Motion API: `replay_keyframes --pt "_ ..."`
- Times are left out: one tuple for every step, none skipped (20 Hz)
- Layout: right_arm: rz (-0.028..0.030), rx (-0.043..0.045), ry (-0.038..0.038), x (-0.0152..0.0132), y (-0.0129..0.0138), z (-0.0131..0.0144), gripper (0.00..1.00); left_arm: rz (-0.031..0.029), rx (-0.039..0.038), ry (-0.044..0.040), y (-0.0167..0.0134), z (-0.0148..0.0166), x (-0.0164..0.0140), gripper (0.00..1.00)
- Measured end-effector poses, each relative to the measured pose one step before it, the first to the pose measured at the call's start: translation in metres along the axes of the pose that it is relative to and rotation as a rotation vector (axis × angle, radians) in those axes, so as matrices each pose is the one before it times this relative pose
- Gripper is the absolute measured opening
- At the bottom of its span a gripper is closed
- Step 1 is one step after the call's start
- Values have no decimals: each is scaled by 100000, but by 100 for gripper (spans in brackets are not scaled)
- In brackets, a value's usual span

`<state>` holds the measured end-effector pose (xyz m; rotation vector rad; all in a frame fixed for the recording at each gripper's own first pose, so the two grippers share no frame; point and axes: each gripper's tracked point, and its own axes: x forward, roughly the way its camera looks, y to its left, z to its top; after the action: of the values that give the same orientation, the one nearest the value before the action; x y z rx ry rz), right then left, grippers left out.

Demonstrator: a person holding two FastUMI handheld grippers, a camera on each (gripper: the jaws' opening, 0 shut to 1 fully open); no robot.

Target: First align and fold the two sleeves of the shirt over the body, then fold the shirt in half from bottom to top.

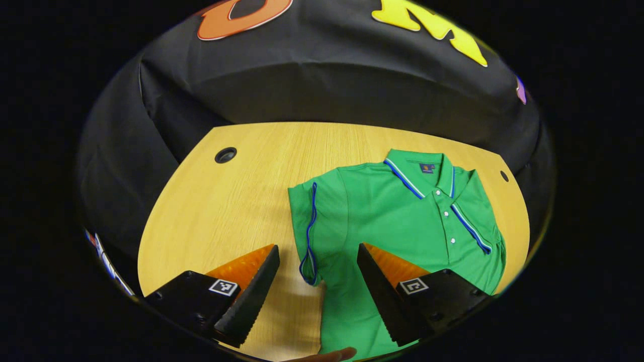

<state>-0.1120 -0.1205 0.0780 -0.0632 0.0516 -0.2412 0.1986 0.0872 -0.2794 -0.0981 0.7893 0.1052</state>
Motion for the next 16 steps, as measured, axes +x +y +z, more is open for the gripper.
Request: replay_keyframes --pt "-1888 1823 -227 -963 -74 257 94 914 623 701 186 400 985 100" --pt "-2257 2531 371 -568 -240 -31 94 323 10 1509 114 208 929 100" --pt "-461 739 761 -279 144 -411 94 97 -520 1145 -17 137 727 96" --pt "-998 -1806 814 -230 -322 -531 94 -524 -1229 1062 -97 104 565 94" --pt "-1861 -2300 -180 -101 -653 -68 94 833 -612 982 206 74 349 88" --pt "-1105 64 -753 -8 -273 212 94 1227 -85 564 312 62 290 85" --pt "20 1522 -488 -3 58 186 94 1615 738 514 319 105 234 86" --pt "-234 1365 83 65 -58 -205 94 850 1103 1577 32 -111 173 74" --pt "-829 501 378 113 -299 -235 94 -344 911 791 -331 -159 -16 56" --pt "-478 400 609 192 -342 -331 94 -624 744 1062 -314 -66 115 58" --pt "340 867 390 12 19 -87 94 580 559 1006 73 -104 101 51" --pt "220 795 537 245 29 -225 94 411 281 967 42 -187 122 44" --pt "278 163 238 281 -35 -109 94 1061 -134 636 191 -107 50 30" --pt "146 90 218 121 -134 -246 96 188 -753 629 -39 -146 66 27" --pt "74 479 693 146 -193 -183 96 -488 200 -264 -86 -26 55 18" --pt "260 756 862 264 -63 -271 96 -374 956 510 -63 26 35 17"
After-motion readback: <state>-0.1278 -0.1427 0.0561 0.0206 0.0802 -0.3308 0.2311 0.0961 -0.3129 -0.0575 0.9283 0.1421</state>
